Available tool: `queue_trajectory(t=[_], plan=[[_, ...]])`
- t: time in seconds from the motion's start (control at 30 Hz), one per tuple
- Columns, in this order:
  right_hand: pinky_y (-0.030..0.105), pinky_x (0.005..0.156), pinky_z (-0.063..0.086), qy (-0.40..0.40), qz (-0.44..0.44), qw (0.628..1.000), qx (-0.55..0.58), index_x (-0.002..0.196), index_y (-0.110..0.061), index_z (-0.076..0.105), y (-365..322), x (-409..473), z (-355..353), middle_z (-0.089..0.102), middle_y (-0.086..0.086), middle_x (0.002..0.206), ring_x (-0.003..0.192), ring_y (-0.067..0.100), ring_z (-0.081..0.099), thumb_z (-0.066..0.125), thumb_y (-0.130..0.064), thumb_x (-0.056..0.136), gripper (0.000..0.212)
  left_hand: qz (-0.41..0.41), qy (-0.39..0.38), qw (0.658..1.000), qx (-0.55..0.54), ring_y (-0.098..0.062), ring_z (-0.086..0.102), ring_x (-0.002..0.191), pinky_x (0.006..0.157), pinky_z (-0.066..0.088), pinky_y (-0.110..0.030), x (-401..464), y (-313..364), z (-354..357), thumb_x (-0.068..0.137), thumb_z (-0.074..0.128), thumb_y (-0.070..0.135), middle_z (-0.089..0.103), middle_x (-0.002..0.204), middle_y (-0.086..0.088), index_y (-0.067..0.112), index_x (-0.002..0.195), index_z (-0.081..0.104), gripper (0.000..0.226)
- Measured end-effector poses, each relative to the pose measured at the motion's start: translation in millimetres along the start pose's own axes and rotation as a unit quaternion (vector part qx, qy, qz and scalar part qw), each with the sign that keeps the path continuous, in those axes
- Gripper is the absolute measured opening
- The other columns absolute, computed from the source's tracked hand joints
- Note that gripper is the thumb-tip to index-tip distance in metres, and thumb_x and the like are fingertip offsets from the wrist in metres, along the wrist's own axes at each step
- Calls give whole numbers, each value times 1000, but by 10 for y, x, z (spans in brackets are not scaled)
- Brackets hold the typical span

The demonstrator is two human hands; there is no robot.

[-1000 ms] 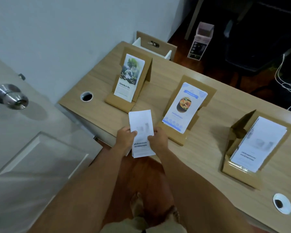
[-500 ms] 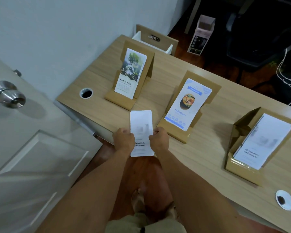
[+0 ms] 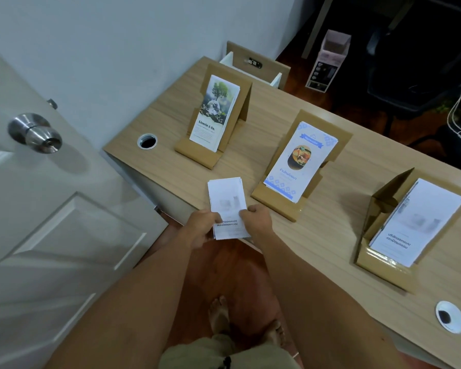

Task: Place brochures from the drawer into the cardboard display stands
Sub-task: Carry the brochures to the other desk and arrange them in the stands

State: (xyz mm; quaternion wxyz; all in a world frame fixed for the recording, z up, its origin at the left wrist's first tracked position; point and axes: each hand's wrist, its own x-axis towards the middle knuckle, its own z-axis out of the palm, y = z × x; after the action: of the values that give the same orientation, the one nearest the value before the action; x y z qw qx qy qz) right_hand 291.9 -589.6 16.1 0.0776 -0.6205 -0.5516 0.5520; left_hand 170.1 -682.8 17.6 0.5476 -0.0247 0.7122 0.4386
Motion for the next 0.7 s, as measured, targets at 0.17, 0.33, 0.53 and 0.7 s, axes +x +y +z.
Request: queue_trajectory(t=[0.17, 0.33, 0.53, 0.7], plan=[[19, 49, 49, -123, 13, 986, 110, 99, -4, 68, -125, -134, -240, 70, 12, 90, 69, 18, 64, 53, 9, 88, 23, 25, -4, 999, 44, -31, 66, 86, 71, 47, -37, -139, 42, -78, 75, 60, 7, 72, 97, -14, 8, 105, 66, 31], [19, 61, 47, -82, -98, 990, 59, 105, -8, 67, -335, -152, -473, 69, 1, 93, 82, 16, 64, 53, 7, 88, 27, 186, 35, 974, 126, -16, 69, 76, 60, 57, -22, -219, 360, 76, 88, 66, 1, 74, 95, -7, 11, 98, 66, 14], [26, 58, 41, -3, -185, 982, -23, 92, -7, 64, -456, -125, -755, 59, -2, 76, 66, 12, 49, 52, 6, 89, 17, 272, 59, 941, 191, -22, 72, 95, 85, 59, -36, -223, 583, 383, 90, 66, 11, 76, 106, -5, 12, 111, 71, 21], [26, 64, 46, -6, -179, 983, -50, 104, -6, 67, -307, -57, -800, 69, 5, 97, 84, 20, 59, 52, 0, 92, 20, 264, 58, 943, 195, -23, 71, 99, 87, 59, -37, -147, 420, 510, 92, 63, 14, 75, 109, -4, 14, 114, 68, 23]])
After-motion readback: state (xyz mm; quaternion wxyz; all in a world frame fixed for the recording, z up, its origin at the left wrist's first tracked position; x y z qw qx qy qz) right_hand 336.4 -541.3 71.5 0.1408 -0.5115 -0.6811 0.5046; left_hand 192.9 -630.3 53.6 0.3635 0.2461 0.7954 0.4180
